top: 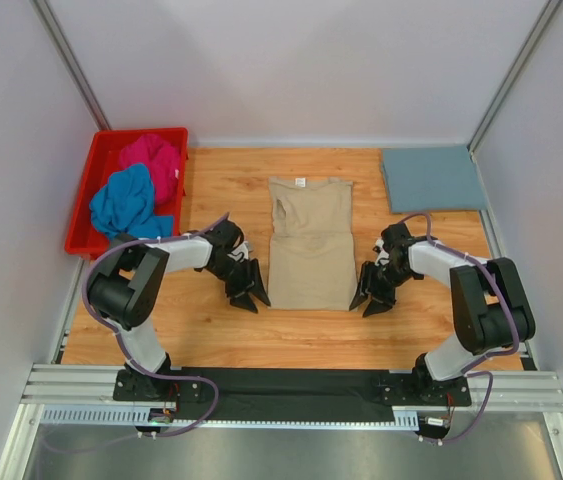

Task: Fold and stack the t-shirts
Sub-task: Fold the tshirt

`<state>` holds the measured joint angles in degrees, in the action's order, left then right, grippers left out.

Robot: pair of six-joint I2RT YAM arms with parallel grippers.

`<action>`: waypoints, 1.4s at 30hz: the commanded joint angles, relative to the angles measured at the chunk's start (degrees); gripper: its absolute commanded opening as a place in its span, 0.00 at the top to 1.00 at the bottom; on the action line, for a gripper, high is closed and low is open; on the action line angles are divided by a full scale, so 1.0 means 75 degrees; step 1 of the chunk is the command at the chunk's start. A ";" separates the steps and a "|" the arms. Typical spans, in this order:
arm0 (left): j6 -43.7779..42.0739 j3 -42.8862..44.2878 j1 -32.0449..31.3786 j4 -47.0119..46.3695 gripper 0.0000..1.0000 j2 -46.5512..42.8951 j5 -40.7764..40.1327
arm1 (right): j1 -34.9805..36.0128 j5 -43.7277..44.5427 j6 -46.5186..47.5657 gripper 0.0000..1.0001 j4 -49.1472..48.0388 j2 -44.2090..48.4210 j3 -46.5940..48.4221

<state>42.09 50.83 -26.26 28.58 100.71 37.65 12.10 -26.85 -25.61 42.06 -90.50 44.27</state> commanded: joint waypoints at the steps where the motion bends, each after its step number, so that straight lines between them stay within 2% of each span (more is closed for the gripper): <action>1: 0.0154 -0.0015 -0.0037 -0.0201 0.47 -0.0010 -0.0215 | 0.0039 0.0158 -0.0113 0.55 -0.0393 -0.0074 -0.0090; 8: 0.0073 0.0382 -0.0049 -0.0248 0.49 0.0470 -0.0227 | 0.0028 0.0393 -0.0020 0.59 -0.0394 -0.0168 0.0027; 15: 0.0060 0.0348 -0.0073 -0.0131 0.61 0.0565 -0.0367 | 0.0039 0.0334 0.0051 0.59 -0.0522 -0.0355 0.0039; 18: 0.0060 0.0313 -0.0108 -0.0166 0.62 0.0611 -0.0438 | 0.0039 0.0322 0.0097 0.59 -0.0640 -0.0472 0.0097; 19: 0.0049 0.0301 -0.0119 -0.0189 0.63 0.0681 -0.0438 | 0.0039 0.0357 0.0121 0.61 -0.0640 -0.0554 0.0120; 21: 0.0049 0.0359 -0.0131 -0.0224 0.69 0.0764 -0.0449 | 0.0028 0.0393 0.0133 0.65 -0.0663 -0.0566 0.0121; 24: 0.0119 0.0395 -0.0155 -0.0166 0.87 0.0834 -0.0473 | 0.0039 0.0393 0.0144 0.80 -0.0652 -0.0473 0.0051; 25: 0.0131 0.0395 -0.0178 -0.0108 0.91 0.0741 -0.0531 | 0.0039 0.0427 0.0191 0.91 -0.0570 -0.0426 0.0050; 26: 0.0131 0.0418 -0.0190 0.0067 0.99 0.0671 -0.0590 | 0.0028 0.0463 0.0215 0.96 -0.0546 -0.0286 0.0039; 27: 0.0119 0.0430 -0.0190 0.0161 1.00 0.0601 -0.0660 | 0.0039 0.0533 0.0238 1.00 -0.0500 -0.0215 0.0039; 31: 0.0130 0.0535 -0.0190 0.0490 1.00 0.0109 -0.0825 | 0.0039 0.0720 0.0309 1.00 -0.0172 0.0230 0.0156; 42: 0.0330 0.0571 -0.0377 0.0749 1.00 -0.0278 -0.0625 | 0.0051 0.0604 0.0168 1.00 0.0333 0.1214 0.0121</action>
<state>43.86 54.17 -28.38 32.05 101.75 33.50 12.34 -23.46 -24.60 42.68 -84.33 44.91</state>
